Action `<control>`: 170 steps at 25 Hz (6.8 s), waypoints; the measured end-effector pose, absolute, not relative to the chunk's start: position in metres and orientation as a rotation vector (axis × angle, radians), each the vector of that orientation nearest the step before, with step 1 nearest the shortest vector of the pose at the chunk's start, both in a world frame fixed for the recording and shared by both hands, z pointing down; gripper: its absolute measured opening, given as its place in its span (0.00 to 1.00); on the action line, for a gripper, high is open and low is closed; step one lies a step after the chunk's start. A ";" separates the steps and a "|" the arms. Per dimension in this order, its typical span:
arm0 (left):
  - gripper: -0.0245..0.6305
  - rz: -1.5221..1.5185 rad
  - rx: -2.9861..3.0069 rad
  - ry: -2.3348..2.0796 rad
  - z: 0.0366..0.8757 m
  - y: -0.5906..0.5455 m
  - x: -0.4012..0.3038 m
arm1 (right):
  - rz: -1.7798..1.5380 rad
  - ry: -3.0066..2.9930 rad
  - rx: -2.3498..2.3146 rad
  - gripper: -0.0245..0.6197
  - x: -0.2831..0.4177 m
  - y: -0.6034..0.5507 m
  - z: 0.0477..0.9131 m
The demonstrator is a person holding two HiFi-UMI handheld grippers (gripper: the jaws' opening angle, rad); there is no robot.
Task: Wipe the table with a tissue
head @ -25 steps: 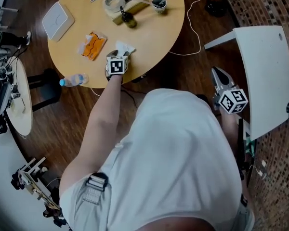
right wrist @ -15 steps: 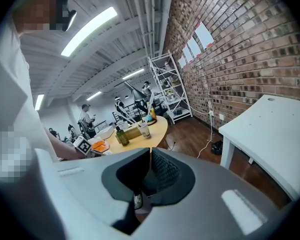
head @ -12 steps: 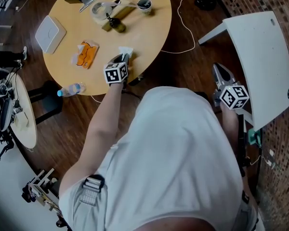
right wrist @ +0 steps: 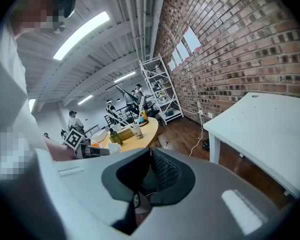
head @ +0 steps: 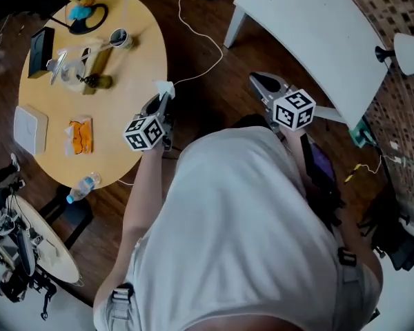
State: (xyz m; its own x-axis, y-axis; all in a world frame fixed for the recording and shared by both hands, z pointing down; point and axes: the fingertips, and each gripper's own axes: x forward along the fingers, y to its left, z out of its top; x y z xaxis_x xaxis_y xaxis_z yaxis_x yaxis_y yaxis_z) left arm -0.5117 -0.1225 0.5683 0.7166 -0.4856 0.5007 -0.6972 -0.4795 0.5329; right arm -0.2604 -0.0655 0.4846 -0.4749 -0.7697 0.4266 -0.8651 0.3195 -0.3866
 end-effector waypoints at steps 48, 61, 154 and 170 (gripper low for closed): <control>0.11 0.995 2.756 -0.268 0.515 -0.158 -0.015 | 1.010 -2.224 2.172 0.07 0.135 -0.004 0.483; 0.11 1.004 2.621 -0.210 0.565 -0.262 -0.022 | 1.066 -2.063 2.262 0.07 0.135 -0.074 0.494; 0.07 1.119 2.560 -0.330 0.589 -0.418 0.074 | 1.228 -1.870 2.515 0.07 0.224 -0.094 0.500; 0.07 1.409 2.681 -0.221 0.619 -0.428 0.146 | 1.295 -1.791 2.654 0.07 0.221 -0.083 0.486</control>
State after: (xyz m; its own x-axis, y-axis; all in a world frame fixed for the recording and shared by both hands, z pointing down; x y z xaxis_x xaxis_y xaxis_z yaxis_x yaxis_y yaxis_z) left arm 0.1458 -0.4279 0.6190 0.5600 -0.0794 0.8247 -0.1769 -0.9839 0.0255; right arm 0.2214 -0.0826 0.4864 0.2007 -0.8928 0.4033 -0.6625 -0.4269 -0.6155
